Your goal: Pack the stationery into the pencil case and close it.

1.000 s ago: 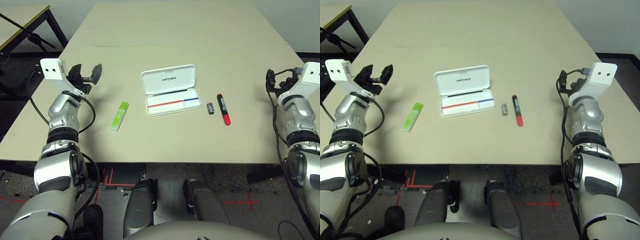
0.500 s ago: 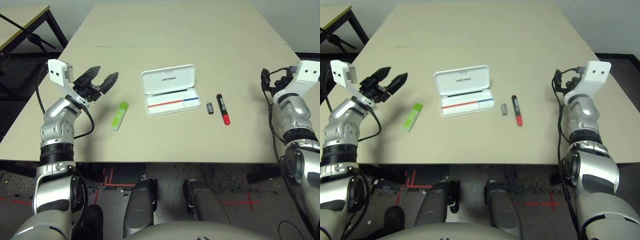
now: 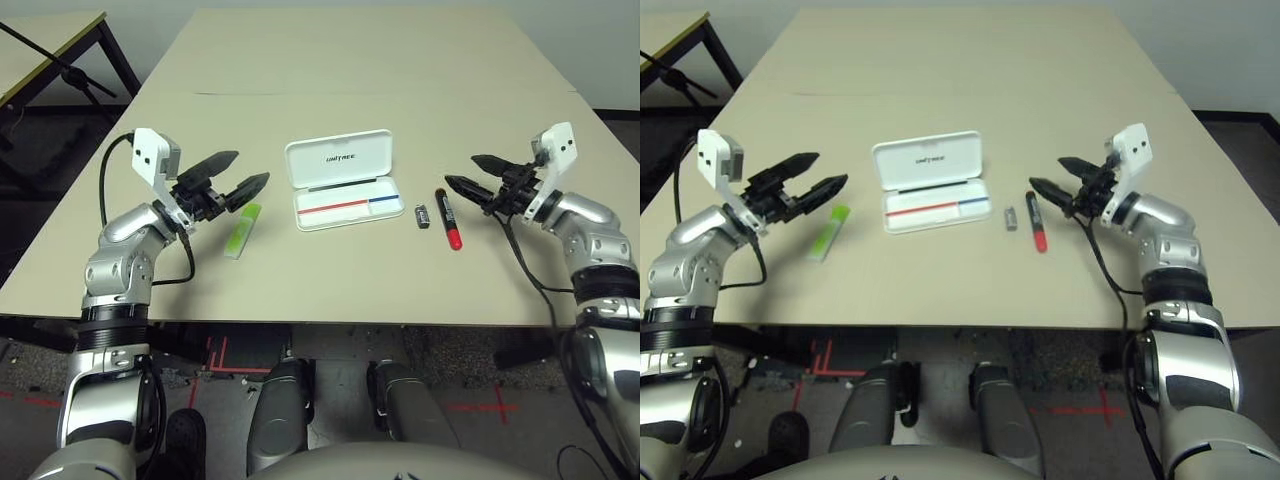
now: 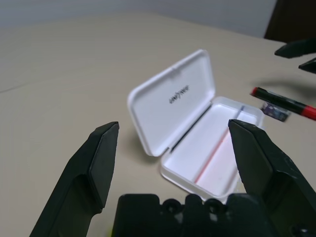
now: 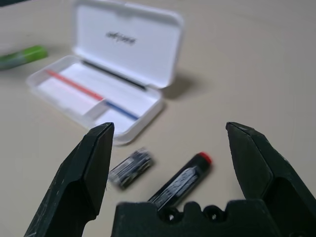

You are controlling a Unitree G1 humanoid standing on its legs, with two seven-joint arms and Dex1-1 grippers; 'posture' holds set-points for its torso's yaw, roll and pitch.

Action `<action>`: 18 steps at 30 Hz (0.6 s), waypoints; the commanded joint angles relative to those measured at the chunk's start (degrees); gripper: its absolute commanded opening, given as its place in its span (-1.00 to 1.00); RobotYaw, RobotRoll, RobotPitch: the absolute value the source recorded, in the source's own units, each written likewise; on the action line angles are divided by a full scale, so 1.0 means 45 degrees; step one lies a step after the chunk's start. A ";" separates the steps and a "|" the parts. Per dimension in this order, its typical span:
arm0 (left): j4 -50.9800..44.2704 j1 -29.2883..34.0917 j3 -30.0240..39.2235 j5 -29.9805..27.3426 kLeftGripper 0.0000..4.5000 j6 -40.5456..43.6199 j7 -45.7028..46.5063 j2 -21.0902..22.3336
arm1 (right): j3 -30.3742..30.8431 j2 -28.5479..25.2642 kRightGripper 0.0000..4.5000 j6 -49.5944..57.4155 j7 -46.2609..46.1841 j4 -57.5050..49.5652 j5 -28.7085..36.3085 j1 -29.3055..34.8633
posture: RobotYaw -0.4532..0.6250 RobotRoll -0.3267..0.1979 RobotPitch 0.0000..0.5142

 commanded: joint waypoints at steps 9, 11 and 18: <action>-0.0903 -0.0139 -0.2198 0.1260 0.99 0.1029 -0.0774 0.0883 | 0.0642 -0.1249 1.00 0.1073 0.1521 -0.1893 0.0074 0.0908 | -0.27 0.25 -0.62; -0.0998 -0.0175 -0.2598 0.1511 0.99 0.1080 -0.0931 0.0999 | 0.0627 -0.1284 1.00 0.1083 0.1470 -0.1975 0.0091 0.0962 | -0.28 0.25 -0.62; -0.1223 -0.0569 -0.4472 0.2905 0.99 0.1330 -0.0984 0.0819 | 0.0687 -0.1411 1.00 0.0882 0.1414 -0.2184 -0.0052 0.1322 | -0.30 0.25 -0.62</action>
